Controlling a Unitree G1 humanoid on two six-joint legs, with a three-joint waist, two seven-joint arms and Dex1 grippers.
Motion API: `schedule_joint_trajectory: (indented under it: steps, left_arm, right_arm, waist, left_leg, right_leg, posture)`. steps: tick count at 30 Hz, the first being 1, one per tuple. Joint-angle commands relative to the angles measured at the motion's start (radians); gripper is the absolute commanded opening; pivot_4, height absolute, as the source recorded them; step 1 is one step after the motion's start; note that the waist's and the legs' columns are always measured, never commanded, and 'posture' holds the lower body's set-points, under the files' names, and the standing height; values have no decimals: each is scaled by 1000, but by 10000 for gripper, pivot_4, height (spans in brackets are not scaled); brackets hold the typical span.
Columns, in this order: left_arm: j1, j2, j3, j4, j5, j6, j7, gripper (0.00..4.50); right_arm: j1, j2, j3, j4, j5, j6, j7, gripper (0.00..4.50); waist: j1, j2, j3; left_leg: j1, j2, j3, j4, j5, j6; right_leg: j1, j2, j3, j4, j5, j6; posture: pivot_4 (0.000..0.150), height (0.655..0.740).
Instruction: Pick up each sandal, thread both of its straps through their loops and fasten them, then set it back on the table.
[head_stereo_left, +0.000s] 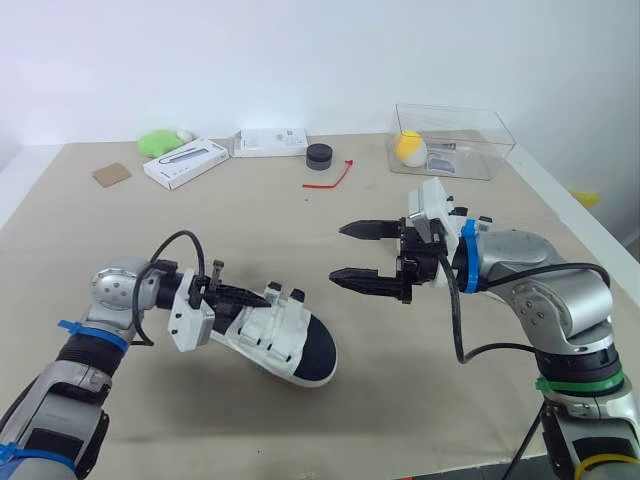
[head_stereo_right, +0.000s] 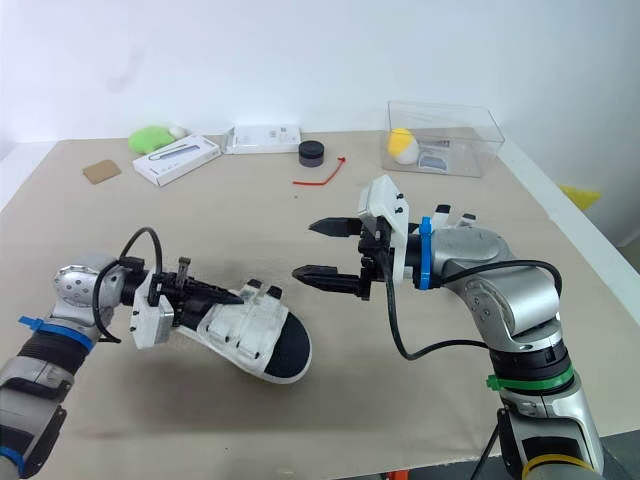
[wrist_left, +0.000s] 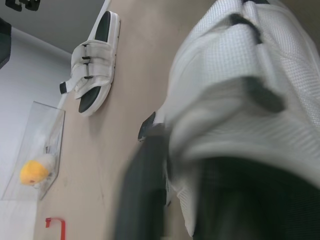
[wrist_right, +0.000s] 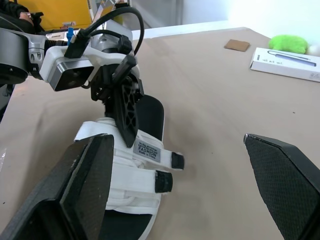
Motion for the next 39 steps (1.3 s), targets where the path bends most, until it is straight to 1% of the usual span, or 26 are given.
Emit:
schedule_joint_trajectory:
  steps: [1,3,6,9,11,13,14,15,17,18,21,25,28,30,33,34,37,39]
  left_arm:
    - [-20,-3,37,-36,10,32,66,299]
    - [-52,-1,86,-13,62,94,162,299]
    - [-102,40,174,19,247,259,413,299]
    - [-90,64,213,-15,386,401,596,299]
    - [-57,78,248,-79,495,594,752,299]
    - [-17,86,266,-148,572,776,842,299]
    - [-3,87,269,-177,594,828,864,299]
    - [23,76,290,-229,602,931,892,299]
    - [64,61,309,-313,625,1059,938,299]
    - [79,54,315,-344,631,1109,957,299]
    - [102,54,300,-356,666,1193,993,299]
    - [71,50,329,-268,682,1295,1101,299]
    - [40,29,328,-215,674,1338,1157,299]
    - [37,9,318,-210,662,1351,1168,299]
    - [45,-6,308,-221,642,1348,1147,12157]
    - [49,-5,305,-225,638,1340,1139,17772]
    - [58,0,315,-240,617,1343,1125,30243]
    - [64,-1,334,-264,593,1365,1115,40926]
  right_arm:
    - [-17,-5,-17,-42,26,-7,1,45000]
    - [-26,5,-21,-44,37,-6,-7,45000]
    - [-59,41,-31,-19,41,-10,-47,45000]
    - [-70,55,-23,-5,28,-20,-60,45000]
    - [-79,70,-11,13,14,-36,-70,45000]
    - [-86,79,-5,24,4,-46,-72,45000]
    - [-87,81,-3,27,1,-48,-71,45000]
    - [-93,85,1,34,-5,-53,-68,45000]
    - [-102,92,10,48,-16,-63,-62,45000]
    - [-106,94,15,54,-21,-69,-58,45000]
    - [-117,104,25,71,-27,-79,-50,45000]
    - [-120,111,41,90,-39,-93,-38,45000]
    - [-113,117,42,87,-38,-91,-38,45000]
    - [-106,119,42,81,-37,-89,-39,45000]
    - [-100,118,41,80,-41,-90,-38,45000]
    - [-99,117,41,81,-42,-91,-37,45000]
    - [-97,115,39,80,-43,-91,-36,45000]
    - [-94,115,38,77,-44,-89,-35,45000]
  waist:
    - [0,0,0]
    - [0,0,0]
    - [-1,-1,1]
    - [-4,-1,1]
    - [-5,0,1]
    - [-6,0,2]
    - [-6,0,2]
    - [-6,0,2]
    - [-5,0,2]
    - [-3,0,2]
    - [1,0,2]
    - [0,0,2]
    - [-2,0,2]
    - [1,0,2]
    - [2,0,2]
    - [2,0,2]
    - [2,0,2]
    - [2,0,2]
  left_leg:
    - [0,0,0,0,0,0]
    - [0,0,0,0,0,0]
    - [0,0,-1,0,0,0]
    - [0,0,-1,0,0,0]
    - [1,0,0,-1,0,0]
    - [0,0,0,-1,0,0]
    - [0,0,1,-1,0,0]
    - [0,0,1,-1,0,0]
    - [-3,0,1,-1,-1,0]
    - [-5,0,0,-1,-1,0]
    - [-9,0,0,0,0,0]
    - [-9,0,0,0,0,0]
    - [-9,0,0,0,0,0]
    - [-9,0,0,0,0,0]
    - [-9,0,0,0,0,0]
    - [-9,-1,0,0,0,0]
    - [-9,-1,0,0,0,0]
    - [-9,-1,0,0,0,0]
  right_leg:
    - [0,0,0,0,0,0]
    - [0,0,0,0,0,0]
    - [0,0,0,0,1,0]
    - [0,1,0,0,2,0]
    - [0,1,1,0,1,1]
    - [0,1,1,0,1,1]
    - [-1,0,1,0,0,0]
    - [-1,0,1,0,0,0]
    - [-3,0,0,0,0,-1]
    - [-4,0,0,0,1,-1]
    - [-9,0,0,1,3,-5]
    - [-9,-1,0,1,3,-5]
    - [-9,0,0,1,4,-5]
    - [-9,0,0,2,4,-5]
    - [-9,-1,0,2,4,-6]
    - [-9,-1,0,2,4,-6]
    - [-9,-1,0,2,4,-6]
    - [-9,-1,0,2,4,-6]
  posture:
    - [1500,7400]
    - [1500,7400]
    - [1500,7400]
    - [1500,7400]
    - [1500,7400]
    - [1500,7400]
    - [1500,7400]
    - [1500,7400]
    - [1500,7400]
    - [1500,7400]
    - [1500,7400]
    - [1500,7400]
    - [1500,7400]
    - [1500,7400]
    - [1500,7400]
    - [1500,7400]
    - [1500,7400]
    - [1500,7400]
